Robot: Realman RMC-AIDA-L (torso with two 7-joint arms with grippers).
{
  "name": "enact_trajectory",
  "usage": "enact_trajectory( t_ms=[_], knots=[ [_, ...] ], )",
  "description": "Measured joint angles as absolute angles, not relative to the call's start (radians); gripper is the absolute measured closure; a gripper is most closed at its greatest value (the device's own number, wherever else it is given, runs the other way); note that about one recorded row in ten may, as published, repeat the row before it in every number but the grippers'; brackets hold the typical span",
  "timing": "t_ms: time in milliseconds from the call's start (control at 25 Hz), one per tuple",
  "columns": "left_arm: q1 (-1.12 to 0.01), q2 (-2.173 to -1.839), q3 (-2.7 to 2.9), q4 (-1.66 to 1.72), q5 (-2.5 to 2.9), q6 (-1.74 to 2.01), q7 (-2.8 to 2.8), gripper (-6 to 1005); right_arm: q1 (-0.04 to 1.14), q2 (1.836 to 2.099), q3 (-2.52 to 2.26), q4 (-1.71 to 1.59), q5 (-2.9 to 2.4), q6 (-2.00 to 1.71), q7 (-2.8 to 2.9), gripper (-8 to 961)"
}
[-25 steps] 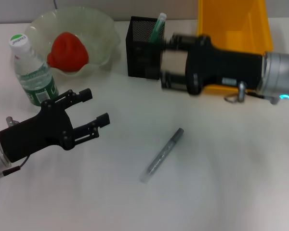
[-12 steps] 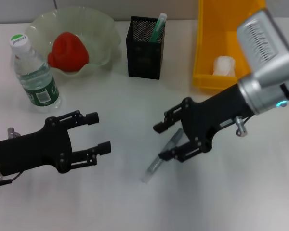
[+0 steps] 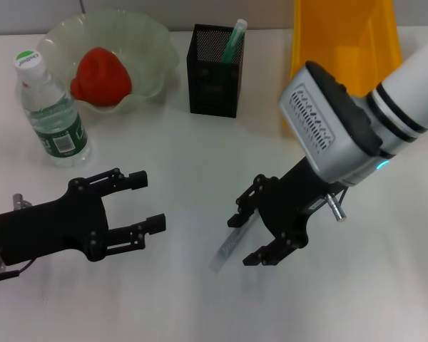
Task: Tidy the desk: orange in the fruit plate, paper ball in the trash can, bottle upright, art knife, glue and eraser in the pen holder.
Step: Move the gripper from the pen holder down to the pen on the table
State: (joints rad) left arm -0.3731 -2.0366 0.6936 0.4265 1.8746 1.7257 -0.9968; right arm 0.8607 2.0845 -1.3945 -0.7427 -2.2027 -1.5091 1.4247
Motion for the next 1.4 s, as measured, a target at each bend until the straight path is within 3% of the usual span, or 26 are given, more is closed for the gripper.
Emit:
enact_trajectory(
  t_ms=[760, 880, 1400],
  knots=[
    [-0.373, -2.046, 0.691, 0.426, 1.865, 1.718, -0.998, 212, 0.870, 2.090, -1.578, -0.739, -2.167, -1.372, 1.415, 409],
    [-0.374, -2.047, 0.684, 0.426, 1.865, 1.718, -0.997, 212, 0.868, 2.091, -1.588, -0.738, -2.161, -1.363, 1.414, 545],
    [-0.377, -2.048, 0.683, 0.426, 1.863, 1.718, -0.998, 212, 0.861, 2.091, -1.596, -0.736, -2.159, -1.311, 1.414, 706]
  ],
)
